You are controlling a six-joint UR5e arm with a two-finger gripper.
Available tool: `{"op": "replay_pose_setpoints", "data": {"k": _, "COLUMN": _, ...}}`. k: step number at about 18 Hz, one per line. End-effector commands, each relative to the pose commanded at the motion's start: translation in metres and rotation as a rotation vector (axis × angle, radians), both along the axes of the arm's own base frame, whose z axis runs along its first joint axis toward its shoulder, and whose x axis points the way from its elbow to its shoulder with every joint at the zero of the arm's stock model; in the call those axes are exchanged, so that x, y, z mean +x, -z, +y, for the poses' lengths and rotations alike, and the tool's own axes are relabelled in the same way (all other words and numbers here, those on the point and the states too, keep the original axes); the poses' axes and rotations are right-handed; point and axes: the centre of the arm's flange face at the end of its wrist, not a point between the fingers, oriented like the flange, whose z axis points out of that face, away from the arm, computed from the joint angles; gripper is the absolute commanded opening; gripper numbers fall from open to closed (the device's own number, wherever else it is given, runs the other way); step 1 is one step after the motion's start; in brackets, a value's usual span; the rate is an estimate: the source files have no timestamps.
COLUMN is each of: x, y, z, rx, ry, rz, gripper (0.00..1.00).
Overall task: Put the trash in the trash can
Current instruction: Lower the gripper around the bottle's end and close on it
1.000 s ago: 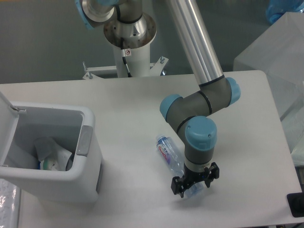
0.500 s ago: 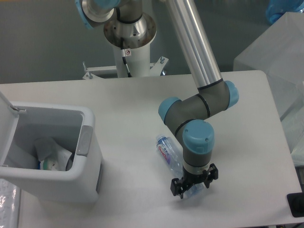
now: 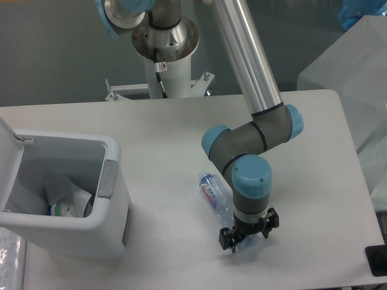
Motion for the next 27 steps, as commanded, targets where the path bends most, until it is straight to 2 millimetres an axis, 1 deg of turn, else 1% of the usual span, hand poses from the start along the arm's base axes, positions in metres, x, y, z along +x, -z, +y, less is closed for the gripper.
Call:
{"op": "replay_pose_setpoints", "data": {"k": 2, "x": 0.0, "y": 0.0, "z": 0.0, "rx": -0.005, "ry": -0.001, "rz": 0.004, "gripper": 0.99}}
{"op": "replay_pose_setpoints", "data": {"k": 5, "x": 0.0, "y": 0.001, "z": -0.001, "rx": -0.016, "ry": -0.004, "rz": 0.008, "gripper": 0.94}}
{"op": "replay_pose_setpoints", "data": {"k": 11, "x": 0.001, "y": 0.003, "z": -0.002, "rx": -0.019, "ry": -0.004, "rz": 0.007, "gripper": 0.91}}
{"op": "replay_pose_setpoints", "data": {"k": 14, "x": 0.003, "y": 0.004, "z": -0.002, "rx": -0.021, "ry": -0.003, "rz": 0.005, "gripper": 0.85}}
{"op": "replay_pose_setpoints", "data": {"k": 16, "x": 0.009, "y": 0.005, "z": 0.003, "rx": -0.022, "ry": 0.009, "rz": 0.004, "gripper": 0.83}}
{"op": "replay_pose_setpoints", "data": {"k": 18, "x": 0.009, "y": 0.005, "z": 0.003, "rx": -0.022, "ry": 0.009, "rz": 0.004, "gripper": 0.81}}
{"op": "replay_pose_setpoints", "data": {"k": 21, "x": 0.009, "y": 0.005, "z": 0.003, "rx": -0.023, "ry": 0.009, "rz": 0.002, "gripper": 0.74}}
{"op": "replay_pose_setpoints", "data": {"k": 23, "x": 0.009, "y": 0.004, "z": 0.003, "rx": -0.022, "ry": 0.011, "rz": 0.004, "gripper": 0.72}}
{"op": "replay_pose_setpoints", "data": {"k": 26, "x": 0.01, "y": 0.003, "z": 0.002, "rx": -0.022, "ry": 0.011, "rz": 0.004, "gripper": 0.67}}
{"op": "replay_pose_setpoints", "data": {"k": 27, "x": 0.01, "y": 0.003, "z": 0.002, "rx": -0.022, "ry": 0.012, "rz": 0.004, "gripper": 0.67}}
